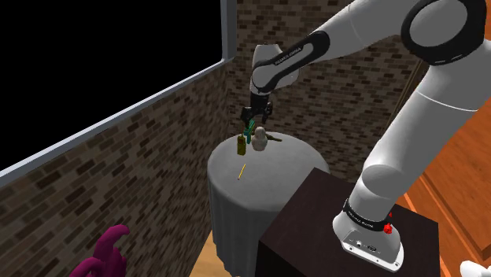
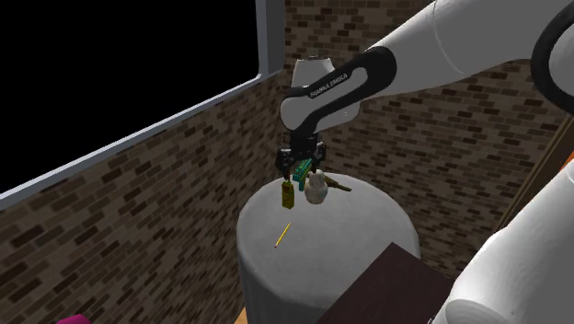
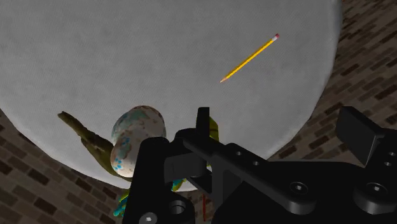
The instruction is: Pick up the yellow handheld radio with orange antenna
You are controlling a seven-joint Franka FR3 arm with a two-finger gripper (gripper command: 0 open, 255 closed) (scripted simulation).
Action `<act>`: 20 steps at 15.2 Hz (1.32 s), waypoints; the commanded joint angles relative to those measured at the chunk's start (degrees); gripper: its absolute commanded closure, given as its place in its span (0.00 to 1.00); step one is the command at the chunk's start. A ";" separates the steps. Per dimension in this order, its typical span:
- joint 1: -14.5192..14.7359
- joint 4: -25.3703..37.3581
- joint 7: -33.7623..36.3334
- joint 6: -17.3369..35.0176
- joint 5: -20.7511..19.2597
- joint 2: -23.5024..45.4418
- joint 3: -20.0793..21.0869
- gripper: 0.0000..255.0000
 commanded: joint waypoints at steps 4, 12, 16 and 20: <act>-0.87 5.19 1.14 5.94 -0.86 11.01 -0.76 0.00; -2.14 16.95 2.80 11.54 -1.47 28.29 -2.23 0.00; -2.74 23.14 3.37 12.59 -1.40 35.50 -2.84 0.00; -2.86 23.19 3.35 14.83 -1.23 37.79 -2.71 0.00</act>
